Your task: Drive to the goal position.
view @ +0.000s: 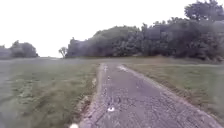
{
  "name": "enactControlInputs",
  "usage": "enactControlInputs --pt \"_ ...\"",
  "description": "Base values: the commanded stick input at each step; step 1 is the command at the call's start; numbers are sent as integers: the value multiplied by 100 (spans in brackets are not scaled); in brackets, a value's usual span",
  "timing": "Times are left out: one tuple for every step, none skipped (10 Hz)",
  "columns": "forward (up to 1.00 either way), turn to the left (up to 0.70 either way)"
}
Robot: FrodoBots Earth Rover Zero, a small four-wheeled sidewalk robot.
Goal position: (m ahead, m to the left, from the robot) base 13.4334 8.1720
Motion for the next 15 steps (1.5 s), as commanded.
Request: enactControlInputs --pt "70 0" --pt "70 0" --pt "70 0" --pt "70 0" --pt "70 0" --pt "70 0" --pt "70 0" --pt "70 0" --pt "70 0" --pt "70 0" --pt "70 0" --pt "70 0" --pt "70 0" --pt "70 0" --pt "70 0"
